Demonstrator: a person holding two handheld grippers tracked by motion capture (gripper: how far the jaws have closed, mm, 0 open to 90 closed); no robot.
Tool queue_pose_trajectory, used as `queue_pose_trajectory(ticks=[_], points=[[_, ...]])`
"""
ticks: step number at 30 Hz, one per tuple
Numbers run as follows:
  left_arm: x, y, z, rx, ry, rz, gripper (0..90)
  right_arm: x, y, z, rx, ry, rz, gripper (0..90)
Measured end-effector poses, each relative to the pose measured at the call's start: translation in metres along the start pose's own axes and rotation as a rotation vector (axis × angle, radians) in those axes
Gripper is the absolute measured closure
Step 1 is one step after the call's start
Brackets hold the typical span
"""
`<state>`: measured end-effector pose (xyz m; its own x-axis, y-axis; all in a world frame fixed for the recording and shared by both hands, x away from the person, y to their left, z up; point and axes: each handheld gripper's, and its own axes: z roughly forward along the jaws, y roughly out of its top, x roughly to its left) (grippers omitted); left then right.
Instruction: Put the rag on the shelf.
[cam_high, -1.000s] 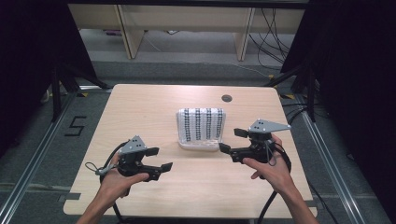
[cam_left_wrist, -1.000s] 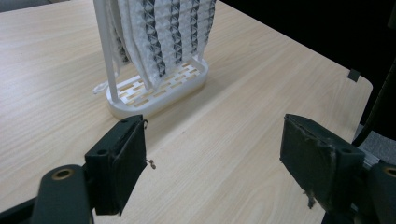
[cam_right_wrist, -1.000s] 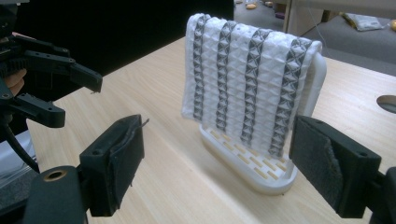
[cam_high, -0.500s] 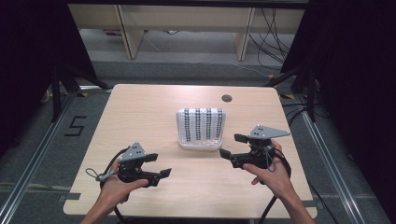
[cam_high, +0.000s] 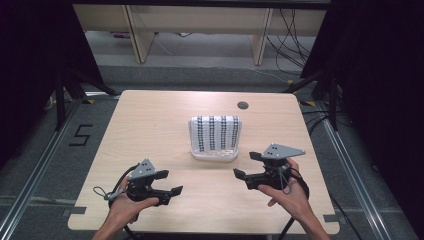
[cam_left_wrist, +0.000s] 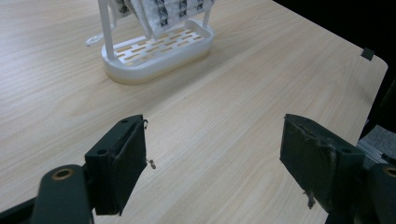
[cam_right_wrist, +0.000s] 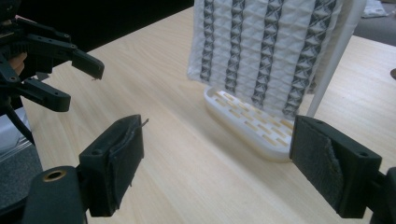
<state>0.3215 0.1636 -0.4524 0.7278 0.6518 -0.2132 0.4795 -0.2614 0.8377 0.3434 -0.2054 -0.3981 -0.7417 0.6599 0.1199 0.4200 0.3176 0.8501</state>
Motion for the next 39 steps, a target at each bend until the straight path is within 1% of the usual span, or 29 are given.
queue_pose_trajectory(ticks=[2,3,4,6,7,8,10,13,14,16,17,18,19,20,21,22,24,26,27,28,29,30,31,32,34,35,36,37,39], points=[[0.001,-0.002,-0.001,0.002,0.001,-0.002,22.0,0.002,-0.003,0.001,0.004,0.01,0.012,19.0],[0.0,-0.003,-0.002,0.003,0.006,-0.01,22.0,0.001,-0.004,0.002,-0.005,0.012,-0.003,18.9],[0.0,-0.005,-0.002,0.0,0.011,-0.01,22.0,0.002,-0.005,0.002,0.008,0.003,0.012,18.6],[0.001,-0.008,-0.004,0.005,0.009,-0.007,22.0,0.002,-0.009,0.004,-0.002,0.004,-0.006,18.0],[0.001,-0.01,-0.004,-0.006,0.007,-0.012,22.0,0.004,-0.012,0.004,0.009,0.01,0.018,18.0],[0.002,-0.012,-0.005,0.005,0.007,-0.01,22.0,0.004,-0.012,0.004,0.009,0.01,0.018,18.0],[0.002,-0.015,-0.006,0.0,0.011,-0.015,22.1,0.004,-0.016,0.004,0.016,0.014,-0.002,17.8],[0.002,-0.02,-0.008,0.012,0.012,-0.017,22.1,0.007,-0.022,0.006,0.015,0.014,0.024,17.1],[0.002,-0.021,-0.008,0.006,0.013,-0.019,22.0,0.006,-0.024,0.008,0.009,0.007,-0.001,16.8],[0.002,-0.024,-0.008,0.013,0.012,-0.019,22.0,0.008,-0.028,0.008,0.029,0.011,0.022,16.8],[0.002,-0.026,-0.007,0.012,0.002,-0.021,22.0,0.009,-0.03,0.01,0.023,0.023,0.034,16.8],[0.001,-0.027,-0.007,0.01,0.006,-0.016,22.0,0.007,-0.033,0.011,0.025,0.026,0.025,16.8],[0.001,-0.028,-0.007,0.018,0.006,-0.013,22.0,0.01,-0.035,0.01,0.035,0.015,0.046,16.7],[0.001,-0.029,-0.007,0.025,-0.001,-0.004,22.0,0.009,-0.038,0.013,0.023,0.025,0.032,16.7],[0.0,-0.031,-0.006,0.023,-0.005,0.0,21.6,0.01,-0.041,0.013,0.046,0.029,0.048,16.7],[0.0,-0.031,-0.007,0.039,-0.009,0.007,21.6,0.01,-0.041,0.013,0.046,0.029,0.048,16.7],[-0.001,-0.033,-0.007,0.045,-0.003,0.022,21.6,0.009,-0.047,0.014,0.045,0.025,0.03,16.7],[-0.001,-0.036,-0.005,0.037,-0.01,0.022,21.6,0.012,-0.052,0.016,0.057,0.04,0.063,16.6],[-0.001,-0.038,-0.005,0.044,-0.002,0.022,21.6,0.012,-0.054,0.016,0.057,0.027,0.056,16.6],[-0.002,-0.039,-0.005,0.051,0.005,0.026,21.6,0.011,-0.056,0.016,0.056,0.041,0.044,16.6],[-0.002,-0.041,-0.004,0.048,-0.005,0.028,21.5,0.011,-0.06,0.017,0.064,0.029,0.023,16.6],[-0.001,-0.042,-0.005,0.071,0.008,0.04,21.5,0.011,-0.06,0.017,0.064,0.029,0.023,16.6],[-0.002,-0.046,-0.003,0.056,0.0,0.038,21.2,0.014,-0.063,0.016,0.082,0.027,0.051,16.6],[-0.002,-0.047,-0.003,0.065,0.0,0.047,21.2,0.015,-0.065,0.017,0.082,0.027,0.043,16.6],[-0.003,-0.049,-0.003,0.066,0.006,0.038,21.1,0.016,-0.067,0.017,0.085,0.021,0.05,16.6],[-0.003,-0.05,-0.002,0.066,0.005,0.039,21.1,0.015,-0.069,0.018,0.085,0.035,0.039,16.6],[-0.004,-0.051,-0.002,0.062,0.008,0.039,21.1,0.014,-0.07,0.018,0.101,0.022,0.016,16.6],[-0.003,-0.052,-0.003,0.077,0.01,0.053,21.1,0.014,-0.072,0.019,0.106,0.022,0.01,16.6],[-0.003,-0.053,-0.002,0.071,0.006,0.053,21.0,0.016,-0.075,0.019,0.123,0.005,0.009,16.6]])
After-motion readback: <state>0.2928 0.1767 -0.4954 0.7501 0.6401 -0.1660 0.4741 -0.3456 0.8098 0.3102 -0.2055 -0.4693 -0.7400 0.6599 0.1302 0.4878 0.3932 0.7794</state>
